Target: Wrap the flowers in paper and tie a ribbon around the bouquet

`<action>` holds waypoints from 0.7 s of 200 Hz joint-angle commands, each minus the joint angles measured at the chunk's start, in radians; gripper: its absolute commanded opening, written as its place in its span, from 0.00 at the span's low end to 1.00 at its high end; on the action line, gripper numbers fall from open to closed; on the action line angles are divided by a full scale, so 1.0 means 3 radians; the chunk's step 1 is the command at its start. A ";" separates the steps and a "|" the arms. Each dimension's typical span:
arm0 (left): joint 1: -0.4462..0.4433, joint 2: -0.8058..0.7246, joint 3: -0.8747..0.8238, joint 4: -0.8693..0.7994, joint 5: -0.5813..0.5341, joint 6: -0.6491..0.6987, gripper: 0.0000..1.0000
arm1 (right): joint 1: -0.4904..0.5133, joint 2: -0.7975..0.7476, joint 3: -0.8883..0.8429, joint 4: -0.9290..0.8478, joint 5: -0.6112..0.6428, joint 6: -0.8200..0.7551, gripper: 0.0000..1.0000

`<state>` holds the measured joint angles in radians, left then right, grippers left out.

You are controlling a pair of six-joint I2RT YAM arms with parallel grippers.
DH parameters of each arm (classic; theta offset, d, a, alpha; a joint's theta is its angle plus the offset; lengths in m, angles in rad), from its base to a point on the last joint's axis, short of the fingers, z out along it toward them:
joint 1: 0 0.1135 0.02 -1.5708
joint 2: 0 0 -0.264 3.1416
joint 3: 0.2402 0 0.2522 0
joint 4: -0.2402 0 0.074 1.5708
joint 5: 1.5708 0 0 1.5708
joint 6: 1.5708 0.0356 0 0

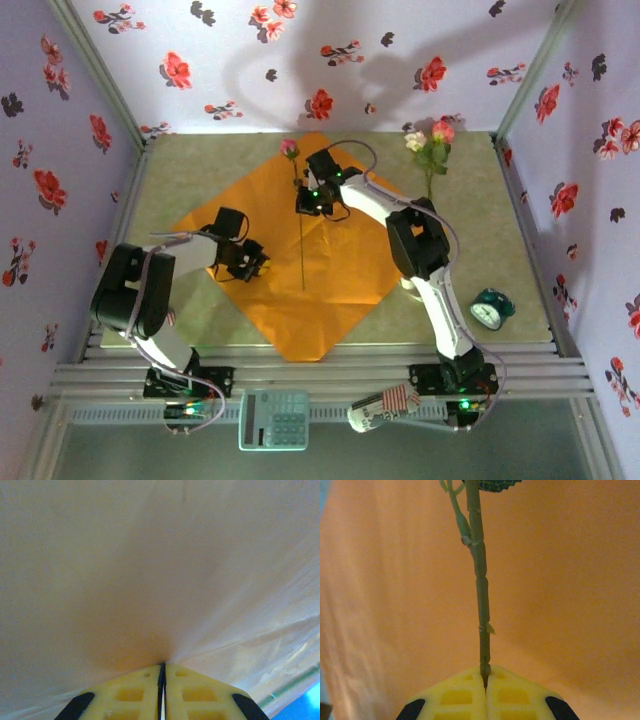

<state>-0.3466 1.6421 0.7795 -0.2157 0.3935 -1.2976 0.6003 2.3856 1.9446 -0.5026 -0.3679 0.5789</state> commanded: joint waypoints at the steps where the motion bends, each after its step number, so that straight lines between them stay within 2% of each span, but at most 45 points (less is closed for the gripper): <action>1: -0.0121 0.0048 -0.0112 -0.0158 0.0029 -0.0091 0.10 | -0.0007 0.0116 0.0295 -0.0068 -0.0029 0.0104 0.09; 25: -0.0143 0.0037 -0.0108 -0.0157 0.0030 -0.0105 0.10 | -0.0026 0.0071 0.0410 -0.0335 0.0169 0.0028 0.48; 40: -0.0139 0.0024 -0.0112 -0.0161 0.0032 -0.0108 0.10 | -0.0115 -0.0252 0.0253 -0.0274 0.0342 -0.0004 0.59; 56: -0.0138 0.0013 -0.0113 -0.0169 0.0032 -0.0108 0.10 | -0.0326 -0.0628 0.0078 -0.0244 0.0488 -0.0075 0.61; 89: -0.0141 0.0001 -0.0113 -0.0166 0.0028 -0.0103 0.10 | -0.1113 -0.1094 -0.0156 -0.0569 0.0629 -0.0430 0.54; 114: -0.0143 -0.0011 -0.0141 -0.0165 0.0013 -0.0117 0.09 | -0.1672 -0.1126 -0.0245 -0.0827 0.0772 -0.0720 0.52; 140: -0.0139 -0.0028 -0.0175 -0.0148 0.0004 -0.0136 0.09 | -0.1962 -0.0807 0.0022 -0.1205 0.1109 -0.0929 0.52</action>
<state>-0.3676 1.6344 0.7647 -0.1898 0.3927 -1.3151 0.0269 2.0319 1.9244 -0.6647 -0.1421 0.4072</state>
